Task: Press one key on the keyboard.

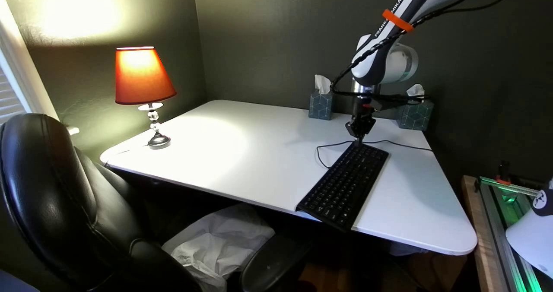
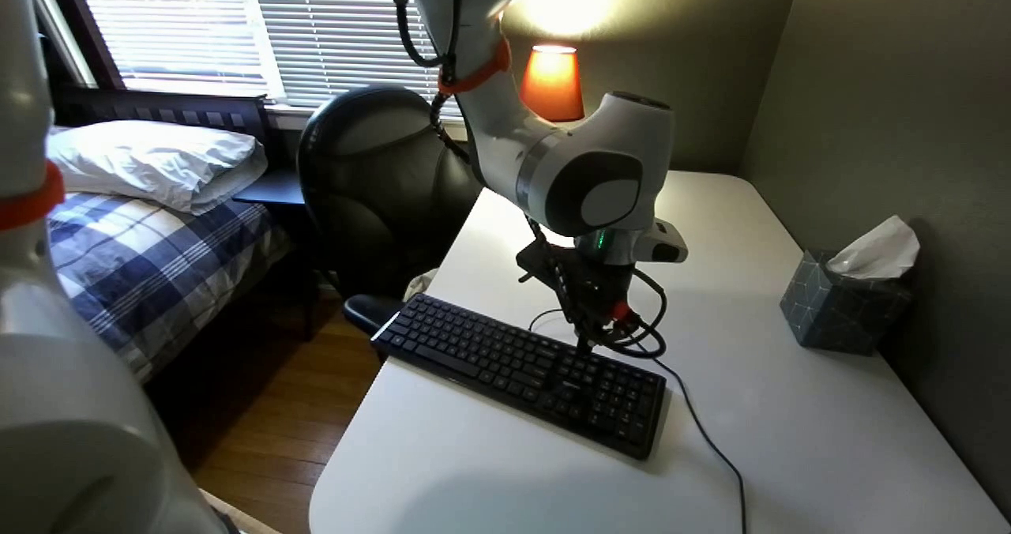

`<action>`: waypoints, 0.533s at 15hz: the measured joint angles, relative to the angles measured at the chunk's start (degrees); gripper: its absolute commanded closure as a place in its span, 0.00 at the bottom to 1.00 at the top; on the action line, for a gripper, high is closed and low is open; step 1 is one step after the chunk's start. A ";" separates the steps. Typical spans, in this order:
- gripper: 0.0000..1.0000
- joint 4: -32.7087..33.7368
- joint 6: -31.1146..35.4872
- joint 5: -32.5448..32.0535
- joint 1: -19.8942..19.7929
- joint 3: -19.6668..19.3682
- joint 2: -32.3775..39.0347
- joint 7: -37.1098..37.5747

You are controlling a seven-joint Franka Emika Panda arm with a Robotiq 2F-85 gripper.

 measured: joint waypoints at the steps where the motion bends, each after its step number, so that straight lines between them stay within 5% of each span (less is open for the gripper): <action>1: 1.00 0.28 -0.09 -0.25 -0.12 0.04 0.38 0.00; 8: 1.00 3.16 -3.59 -1.10 -0.55 0.59 2.67 -0.02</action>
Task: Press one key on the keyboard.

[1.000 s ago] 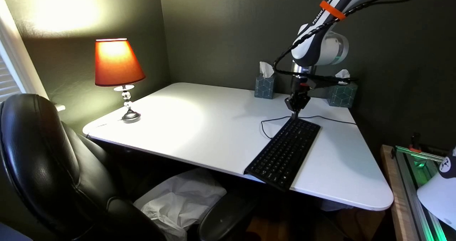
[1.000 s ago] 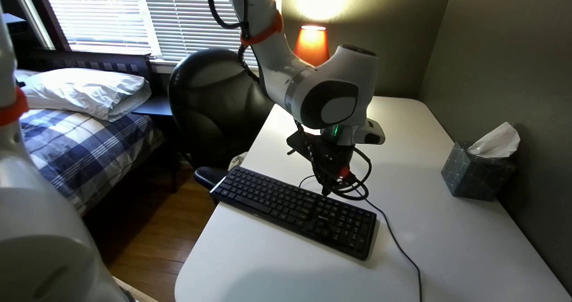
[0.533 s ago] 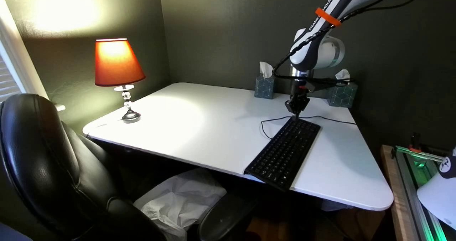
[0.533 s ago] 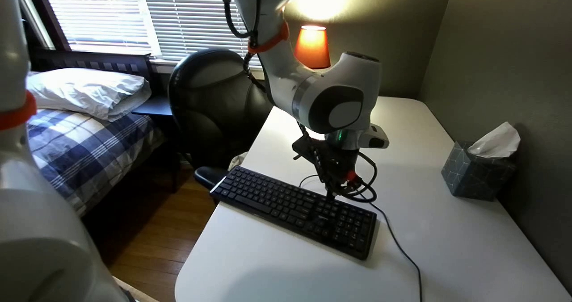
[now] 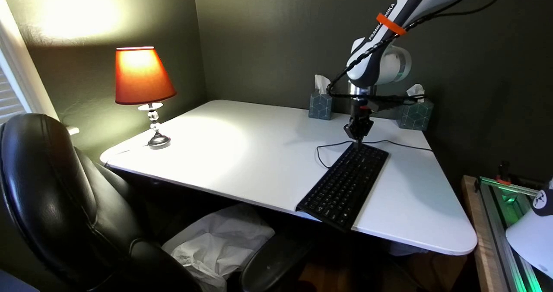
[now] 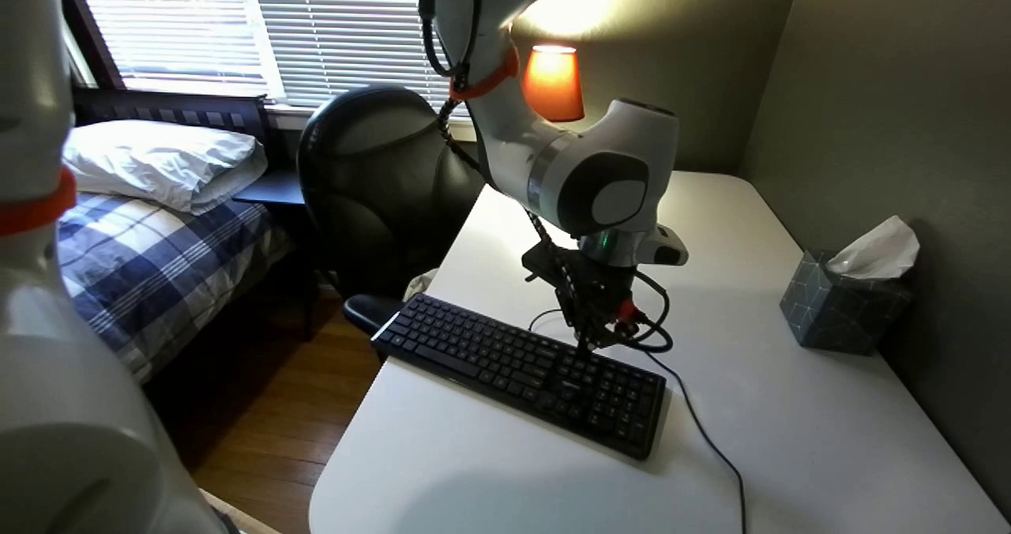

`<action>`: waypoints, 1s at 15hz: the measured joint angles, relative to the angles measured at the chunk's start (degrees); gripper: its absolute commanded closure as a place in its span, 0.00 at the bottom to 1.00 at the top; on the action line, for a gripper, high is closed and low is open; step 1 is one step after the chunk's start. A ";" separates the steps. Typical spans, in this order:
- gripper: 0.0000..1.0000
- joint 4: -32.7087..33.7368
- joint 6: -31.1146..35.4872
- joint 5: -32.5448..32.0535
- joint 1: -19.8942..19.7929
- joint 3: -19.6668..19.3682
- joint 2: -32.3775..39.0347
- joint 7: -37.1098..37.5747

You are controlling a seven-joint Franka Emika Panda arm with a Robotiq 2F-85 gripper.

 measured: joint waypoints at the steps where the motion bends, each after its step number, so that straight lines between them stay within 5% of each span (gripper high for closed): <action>1: 1.00 0.47 -0.62 -0.01 -0.10 0.13 0.27 -0.01; 15: 1.00 5.58 -3.35 -0.34 -1.47 0.67 4.88 -0.05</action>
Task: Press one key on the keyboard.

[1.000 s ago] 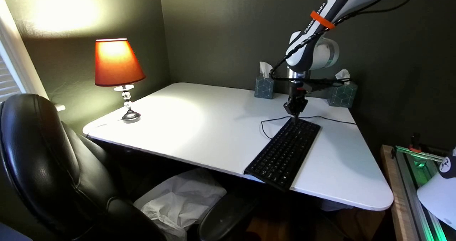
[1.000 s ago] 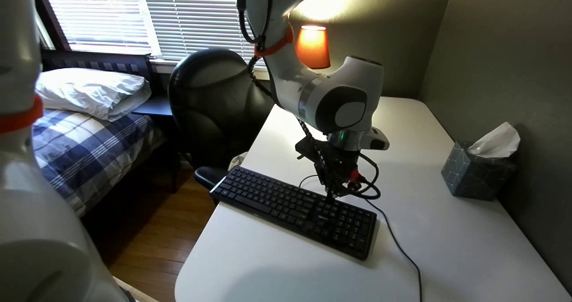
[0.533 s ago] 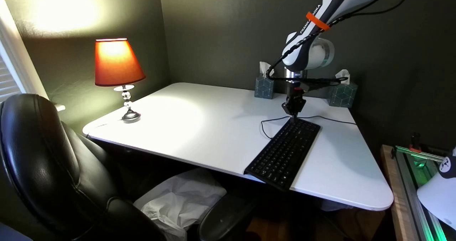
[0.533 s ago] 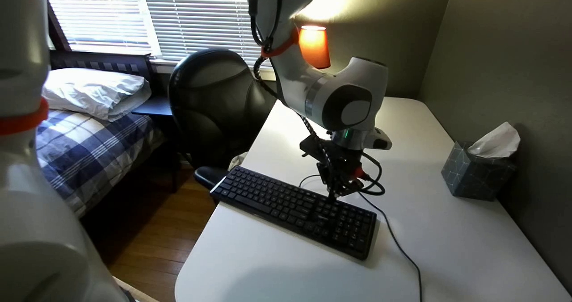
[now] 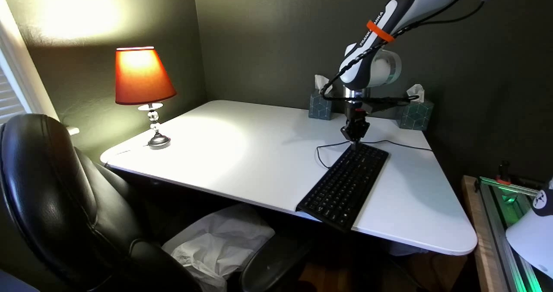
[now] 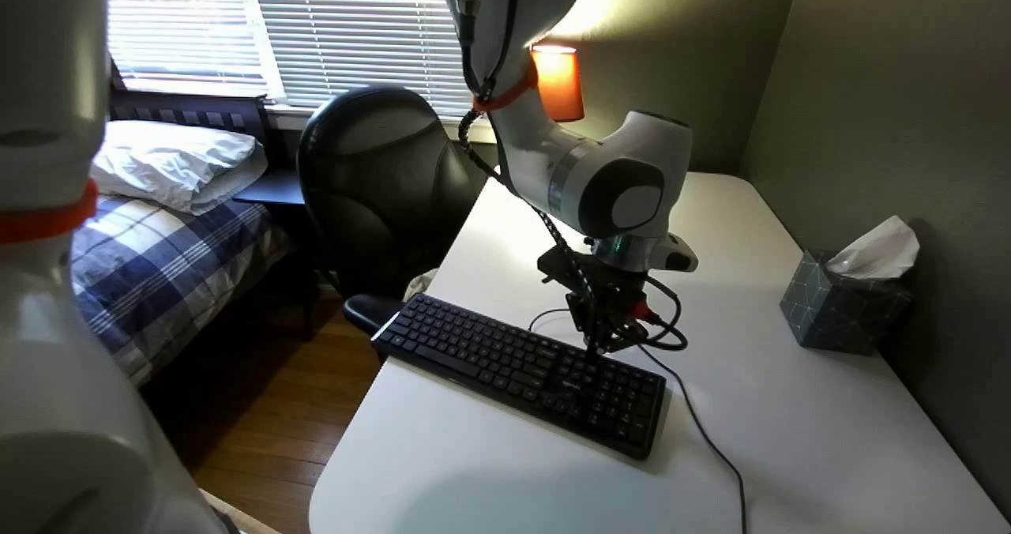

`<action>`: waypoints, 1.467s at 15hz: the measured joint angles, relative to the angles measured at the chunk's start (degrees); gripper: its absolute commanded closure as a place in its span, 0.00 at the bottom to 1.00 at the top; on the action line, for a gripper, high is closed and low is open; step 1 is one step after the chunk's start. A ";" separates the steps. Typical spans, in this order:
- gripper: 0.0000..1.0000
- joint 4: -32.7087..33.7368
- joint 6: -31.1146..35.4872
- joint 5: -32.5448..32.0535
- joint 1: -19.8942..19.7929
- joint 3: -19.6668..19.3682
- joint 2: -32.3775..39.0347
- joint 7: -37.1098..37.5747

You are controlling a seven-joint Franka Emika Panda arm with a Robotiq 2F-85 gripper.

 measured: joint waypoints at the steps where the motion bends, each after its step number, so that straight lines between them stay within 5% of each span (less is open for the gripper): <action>1: 1.00 0.27 -0.14 0.00 -0.10 0.08 0.28 -0.01; 22: 1.00 5.95 -6.43 0.22 -2.87 2.57 4.24 -2.21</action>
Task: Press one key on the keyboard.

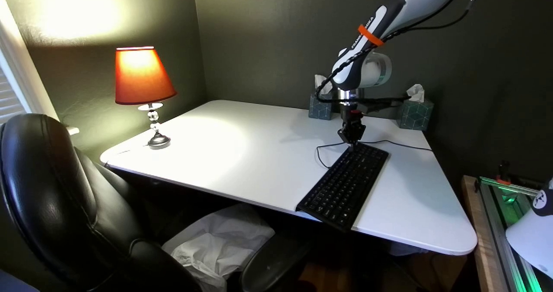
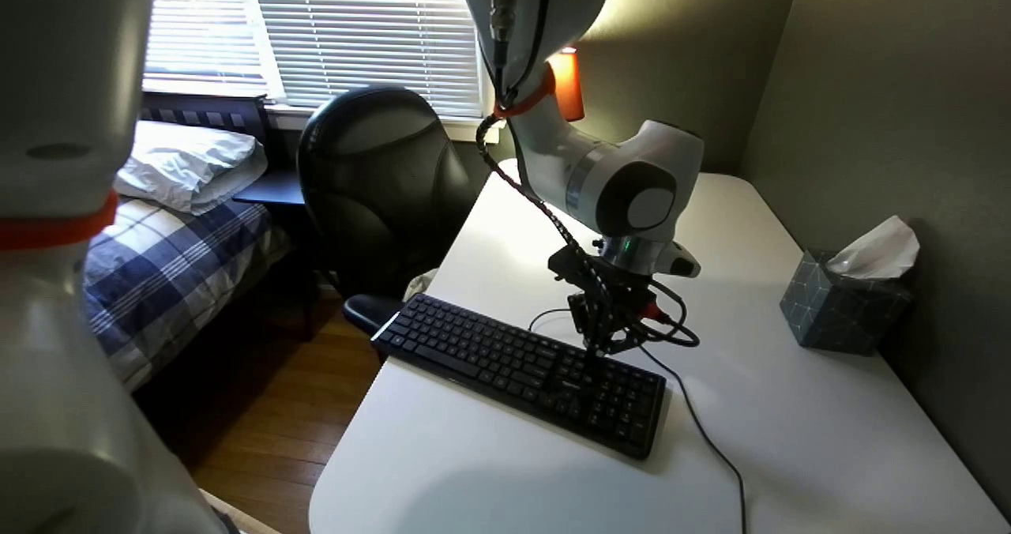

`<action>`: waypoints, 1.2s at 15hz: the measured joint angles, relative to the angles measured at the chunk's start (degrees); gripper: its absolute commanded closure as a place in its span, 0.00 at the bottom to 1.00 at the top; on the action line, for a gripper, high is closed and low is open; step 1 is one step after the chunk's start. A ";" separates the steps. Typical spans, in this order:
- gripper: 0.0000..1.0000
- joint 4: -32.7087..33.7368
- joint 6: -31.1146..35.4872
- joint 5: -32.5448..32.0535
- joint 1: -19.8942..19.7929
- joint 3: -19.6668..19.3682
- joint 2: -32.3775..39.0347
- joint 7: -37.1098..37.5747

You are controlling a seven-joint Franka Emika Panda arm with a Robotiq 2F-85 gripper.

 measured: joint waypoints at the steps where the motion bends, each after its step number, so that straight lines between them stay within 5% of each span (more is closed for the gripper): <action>1: 1.00 0.28 -0.34 0.03 -0.08 0.04 0.15 -0.05; 18: 1.00 2.76 -3.05 0.32 -1.19 0.73 1.61 -1.75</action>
